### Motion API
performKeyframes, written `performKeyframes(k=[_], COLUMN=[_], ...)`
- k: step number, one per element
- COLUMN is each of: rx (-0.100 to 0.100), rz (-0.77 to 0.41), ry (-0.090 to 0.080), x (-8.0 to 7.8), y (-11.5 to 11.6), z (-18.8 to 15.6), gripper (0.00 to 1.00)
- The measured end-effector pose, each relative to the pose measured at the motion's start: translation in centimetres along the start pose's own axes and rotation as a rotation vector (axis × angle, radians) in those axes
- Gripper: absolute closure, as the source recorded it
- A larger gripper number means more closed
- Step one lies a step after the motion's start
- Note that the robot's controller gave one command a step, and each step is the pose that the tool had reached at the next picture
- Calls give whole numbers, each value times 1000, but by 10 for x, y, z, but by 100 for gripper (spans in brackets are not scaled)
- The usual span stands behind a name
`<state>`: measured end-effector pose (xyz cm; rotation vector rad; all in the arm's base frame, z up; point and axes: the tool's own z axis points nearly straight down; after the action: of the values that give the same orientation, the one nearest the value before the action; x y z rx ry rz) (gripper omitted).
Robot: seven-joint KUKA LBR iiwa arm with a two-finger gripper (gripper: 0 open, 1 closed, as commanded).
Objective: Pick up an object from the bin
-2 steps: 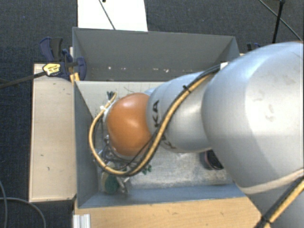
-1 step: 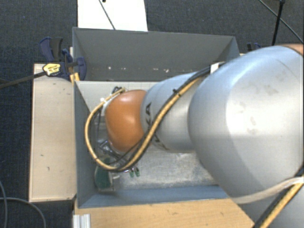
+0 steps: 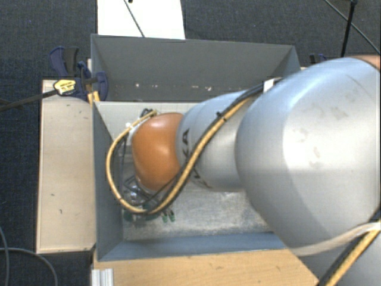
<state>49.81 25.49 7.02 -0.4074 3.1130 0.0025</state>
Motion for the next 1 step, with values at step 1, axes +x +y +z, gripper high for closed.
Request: performKeyframes(k=[1], rx=[-1], rz=[3], ry=[-4], x=[-1], y=[0], z=[-48], gripper=[100])
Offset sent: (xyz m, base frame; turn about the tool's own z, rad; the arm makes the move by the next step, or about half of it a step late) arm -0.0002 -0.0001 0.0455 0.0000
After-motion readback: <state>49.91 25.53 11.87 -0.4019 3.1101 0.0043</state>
